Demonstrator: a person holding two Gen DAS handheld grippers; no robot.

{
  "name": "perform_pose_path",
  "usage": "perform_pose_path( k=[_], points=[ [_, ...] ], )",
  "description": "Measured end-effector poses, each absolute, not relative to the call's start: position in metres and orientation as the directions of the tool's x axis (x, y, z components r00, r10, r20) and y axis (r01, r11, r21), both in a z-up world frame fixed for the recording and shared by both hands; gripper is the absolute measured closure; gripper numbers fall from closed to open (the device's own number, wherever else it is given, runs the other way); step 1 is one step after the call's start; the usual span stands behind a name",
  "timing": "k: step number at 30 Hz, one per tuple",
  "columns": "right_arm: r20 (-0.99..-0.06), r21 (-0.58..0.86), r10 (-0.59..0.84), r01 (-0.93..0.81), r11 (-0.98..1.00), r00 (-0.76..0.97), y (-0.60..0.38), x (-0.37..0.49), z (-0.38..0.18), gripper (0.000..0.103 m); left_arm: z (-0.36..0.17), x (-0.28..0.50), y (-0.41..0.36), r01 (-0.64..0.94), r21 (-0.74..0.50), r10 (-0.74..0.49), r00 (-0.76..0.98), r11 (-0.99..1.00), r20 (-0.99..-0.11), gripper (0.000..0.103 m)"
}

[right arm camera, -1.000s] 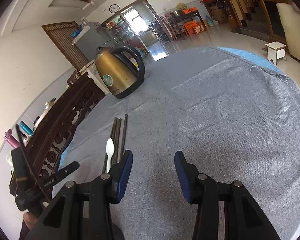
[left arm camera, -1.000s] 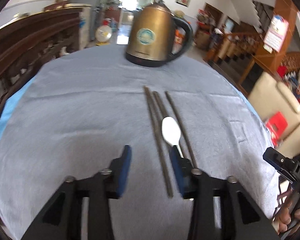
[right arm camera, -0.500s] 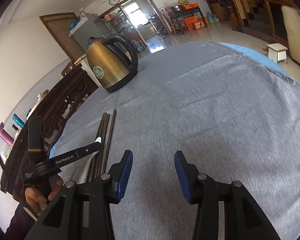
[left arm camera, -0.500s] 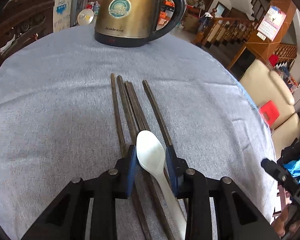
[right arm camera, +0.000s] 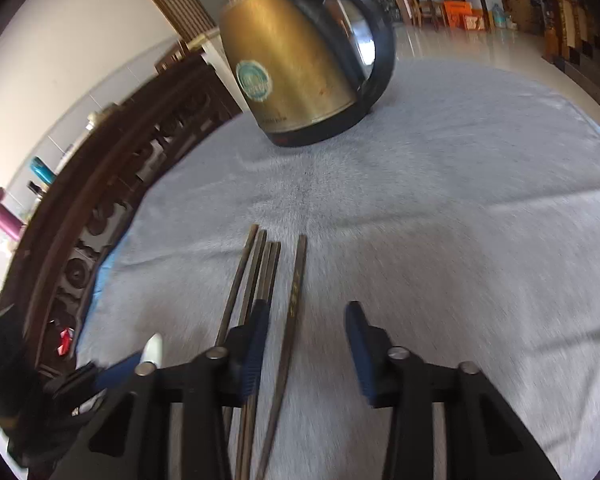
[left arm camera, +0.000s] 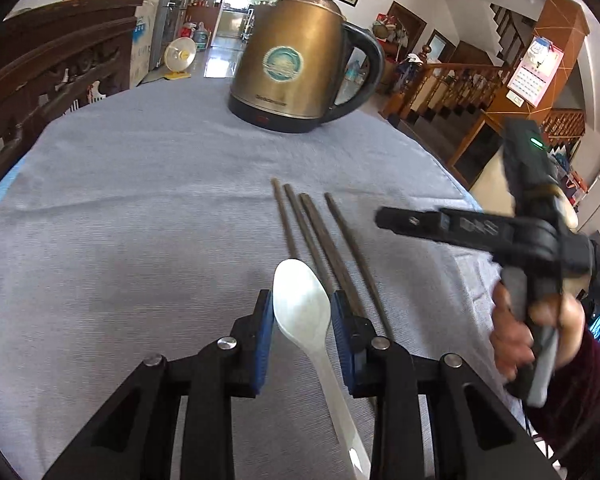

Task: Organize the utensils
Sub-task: 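Lift the spoon with the left tool while the right tool grasps and lifts a chopstick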

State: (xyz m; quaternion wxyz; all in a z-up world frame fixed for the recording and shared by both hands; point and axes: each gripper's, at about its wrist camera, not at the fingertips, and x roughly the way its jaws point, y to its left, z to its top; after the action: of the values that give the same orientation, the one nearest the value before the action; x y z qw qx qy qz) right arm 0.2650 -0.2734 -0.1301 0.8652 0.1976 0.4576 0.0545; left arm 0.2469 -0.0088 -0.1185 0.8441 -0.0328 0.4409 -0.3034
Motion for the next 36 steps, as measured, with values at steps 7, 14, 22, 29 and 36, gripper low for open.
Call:
perform_pose_path(
  k=[7,14,22,29,36],
  points=[
    [-0.849,0.291,0.217,0.083,0.953,0.482,-0.245,0.308,-0.148,0.085,-0.126,0.259,0.009,0.435,-0.309,-0.499,0.44,0.846,-0.747,0.073],
    [-0.879,0.139,0.101,0.047,0.989,0.465,-0.227,0.314,-0.152,0.095,-0.125,0.254,0.008,0.424,-0.285,-0.474,0.457,0.86,-0.753,0.072],
    [-0.851,0.253,0.162,0.119,0.96,0.5,-0.264,0.277,-0.148,0.096,-0.115,0.227,0.016,0.411,-0.267,-0.457,0.488,0.872,-0.744,0.072],
    [-0.702,0.403,0.198,0.152,0.903,0.684,-0.305,0.194,-0.109,0.096,-0.091,0.186,0.028,0.378,-0.284,-0.461,0.556,0.881,-0.691,0.072],
    [-0.524,0.448,0.131,0.141,0.883,0.842,-0.308,0.105,-0.062,0.096,-0.059,0.138,0.031,0.373,-0.273,-0.459,0.64,0.887,-0.617,0.072]
  ],
)
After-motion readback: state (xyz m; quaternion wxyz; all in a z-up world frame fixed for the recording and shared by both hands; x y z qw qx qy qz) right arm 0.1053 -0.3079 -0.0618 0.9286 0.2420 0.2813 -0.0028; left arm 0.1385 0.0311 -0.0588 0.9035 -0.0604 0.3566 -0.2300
